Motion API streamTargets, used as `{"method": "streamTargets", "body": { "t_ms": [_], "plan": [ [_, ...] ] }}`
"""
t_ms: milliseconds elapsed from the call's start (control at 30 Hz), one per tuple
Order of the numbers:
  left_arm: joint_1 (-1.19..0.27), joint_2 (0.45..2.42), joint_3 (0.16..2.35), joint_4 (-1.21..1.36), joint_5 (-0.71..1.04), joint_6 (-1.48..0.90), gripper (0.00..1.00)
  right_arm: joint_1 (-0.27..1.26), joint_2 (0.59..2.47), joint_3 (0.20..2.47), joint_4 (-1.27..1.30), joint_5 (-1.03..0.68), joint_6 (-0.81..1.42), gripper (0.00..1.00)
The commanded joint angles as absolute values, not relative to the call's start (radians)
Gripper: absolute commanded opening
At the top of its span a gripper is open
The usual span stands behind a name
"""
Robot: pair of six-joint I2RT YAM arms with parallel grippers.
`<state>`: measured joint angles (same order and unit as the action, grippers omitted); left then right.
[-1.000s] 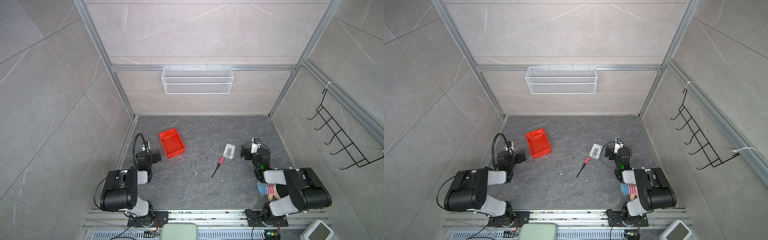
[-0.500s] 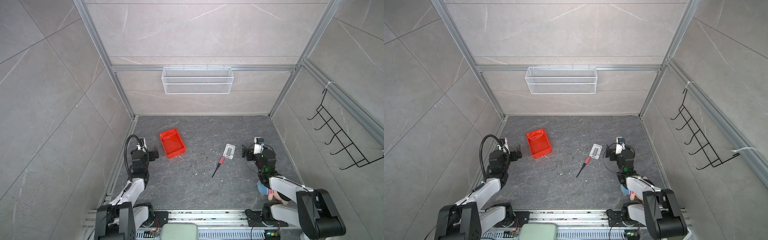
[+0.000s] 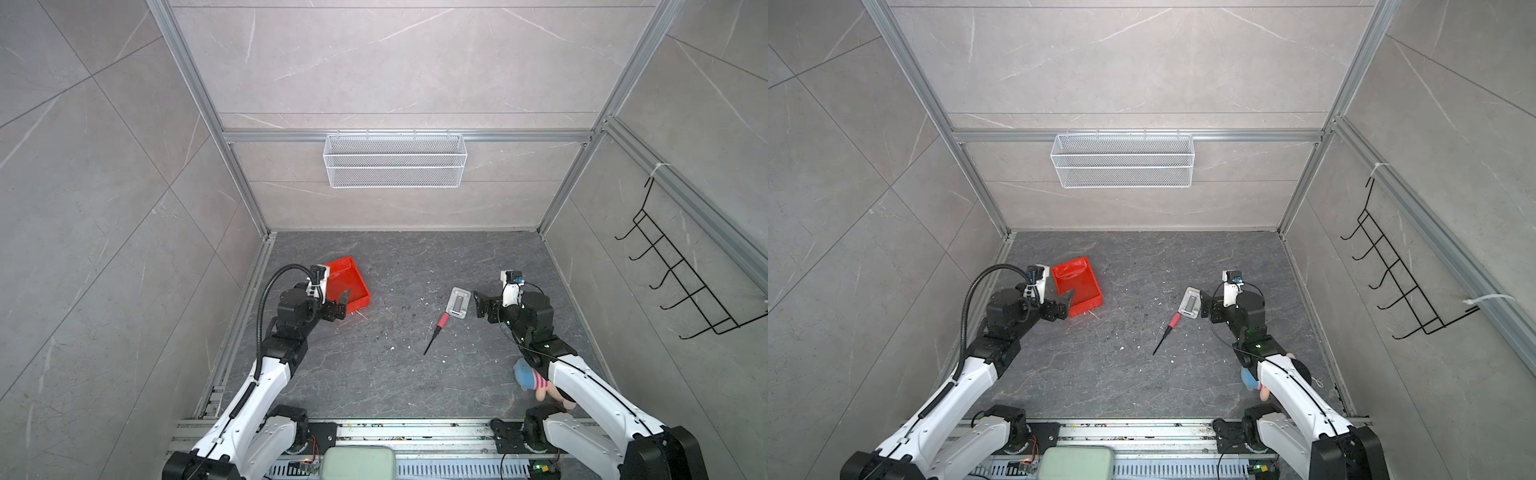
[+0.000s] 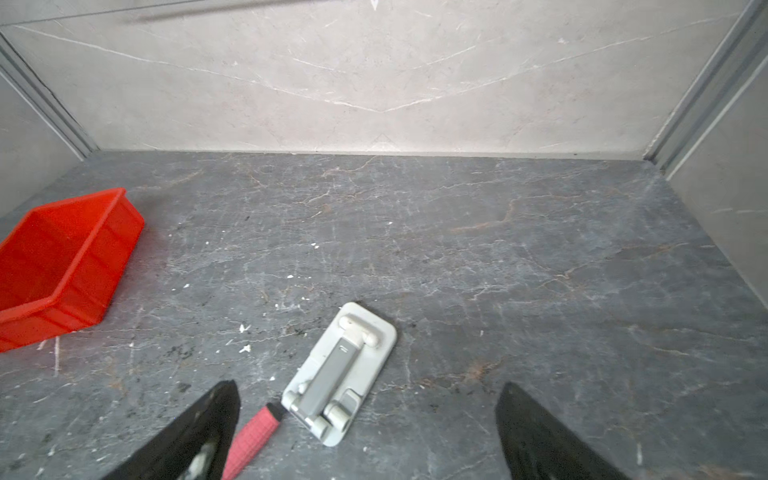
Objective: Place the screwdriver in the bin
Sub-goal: 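Move the right gripper toward the red-handled screwdriver while the left gripper advances toward it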
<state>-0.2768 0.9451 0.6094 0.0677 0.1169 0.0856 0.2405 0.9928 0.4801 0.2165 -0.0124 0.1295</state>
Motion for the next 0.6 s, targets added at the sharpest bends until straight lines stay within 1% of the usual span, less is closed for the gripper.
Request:
{"method": "streamTargets", "body": {
  "t_ms": [0, 133, 233, 333, 433, 567],
  "plan": [
    [-0.385, 0.992, 0.687, -0.023, 0.193, 0.169, 1.0, 0.297, 1.014, 0.53, 0.149, 0.07, 0.309, 0.99],
    [-0.52, 1.059, 0.729, -0.018, 0.221, 0.218, 1.0, 0.366, 1.065, 0.571, 0.138, 0.105, 0.514, 0.99],
    [-0.587, 1.099, 0.753, -0.02, 0.293, 0.296, 1.0, 0.405, 1.118, 0.624, 0.086, 0.086, 0.62, 0.99],
    [-0.641, 1.139, 0.784, -0.027, 0.312, 0.321, 1.0, 0.453, 1.166, 0.67, 0.033, 0.096, 0.71, 0.99],
    [-0.687, 1.175, 0.808, -0.041, 0.322, 0.339, 1.0, 0.509, 1.211, 0.727, -0.073, 0.153, 0.778, 0.99],
    [-0.729, 1.208, 0.82, -0.043, 0.314, 0.343, 1.0, 0.546, 1.299, 0.863, -0.345, 0.22, 0.864, 0.99]
  ]
}}
